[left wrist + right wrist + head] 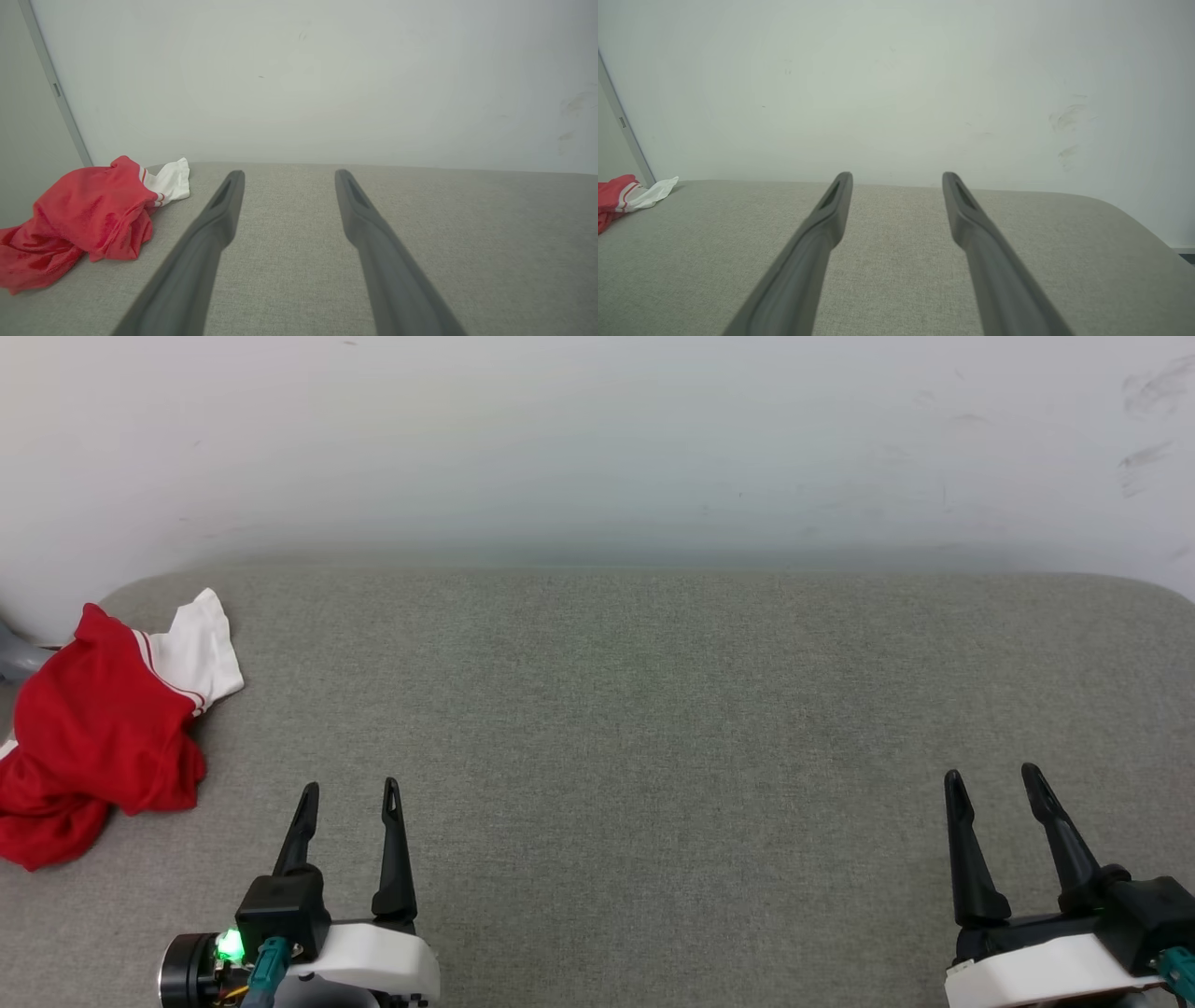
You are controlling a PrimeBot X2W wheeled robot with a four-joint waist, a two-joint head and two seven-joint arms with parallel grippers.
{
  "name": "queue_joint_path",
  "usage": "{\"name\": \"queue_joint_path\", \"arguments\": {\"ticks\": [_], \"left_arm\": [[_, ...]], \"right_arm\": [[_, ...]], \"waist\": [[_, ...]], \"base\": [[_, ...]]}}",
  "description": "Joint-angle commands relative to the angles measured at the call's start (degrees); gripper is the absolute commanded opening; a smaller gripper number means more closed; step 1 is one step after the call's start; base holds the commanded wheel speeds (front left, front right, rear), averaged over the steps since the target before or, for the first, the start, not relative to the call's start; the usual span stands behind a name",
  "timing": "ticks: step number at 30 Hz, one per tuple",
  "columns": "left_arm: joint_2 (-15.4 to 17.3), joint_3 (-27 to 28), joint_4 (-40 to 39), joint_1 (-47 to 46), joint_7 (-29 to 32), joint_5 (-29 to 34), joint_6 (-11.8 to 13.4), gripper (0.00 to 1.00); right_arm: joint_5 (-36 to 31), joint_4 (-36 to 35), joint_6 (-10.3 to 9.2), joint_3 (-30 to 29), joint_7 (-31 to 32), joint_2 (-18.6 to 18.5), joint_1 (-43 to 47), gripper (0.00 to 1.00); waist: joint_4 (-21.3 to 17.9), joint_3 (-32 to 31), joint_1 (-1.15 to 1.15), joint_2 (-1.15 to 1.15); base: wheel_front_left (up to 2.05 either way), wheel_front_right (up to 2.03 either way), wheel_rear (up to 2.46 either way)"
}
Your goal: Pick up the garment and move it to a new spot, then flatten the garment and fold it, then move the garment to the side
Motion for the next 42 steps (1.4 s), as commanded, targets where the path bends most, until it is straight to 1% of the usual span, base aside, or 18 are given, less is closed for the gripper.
{"name": "queue_joint_path", "arguments": {"ticks": [1,9,28,35,42], "left_arm": [[-0.1,0.3,0.3,0.7,-0.2,-0.6,-0.2,1.0],[-0.1,0.7,1.0,0.7,-0.2,-1.7,-1.0,1.0],[-0.1,0.3,2.3,0.4,-0.2,-2.5,-0.8,1.0],[-0.1,0.7,2.3,-0.4,-0.2,-2.5,-0.7,1.0],[-0.1,1.2,2.2,-0.7,-0.2,-2.4,-0.3,1.0]], "right_arm": [[0.5,0.1,-0.04,0.1,-0.1,0.1,0.7,1.0],[1.9,0.6,-0.04,0.0,-0.1,0.1,0.7,1.0],[3.0,1.4,-0.04,0.0,-0.1,0.1,0.8,1.0],[2.8,1.2,-0.04,0.1,-0.1,0.1,0.9,1.0],[2.5,0.9,-0.04,0.4,-0.1,0.1,1.0,1.0]], "waist": [[0.0,0.0,0.0,0.0],[0.0,0.0,0.0,0.0],[0.4,0.2,0.0,0.0],[2.4,0.4,0.0,0.0],[5.9,0.8,0.0,0.0]], "base": [[0.0,0.0,0.0],[0.0,0.0,0.0],[0.0,0.0,0.0],[0.0,0.0,0.0],[0.0,0.0,0.0]]}}
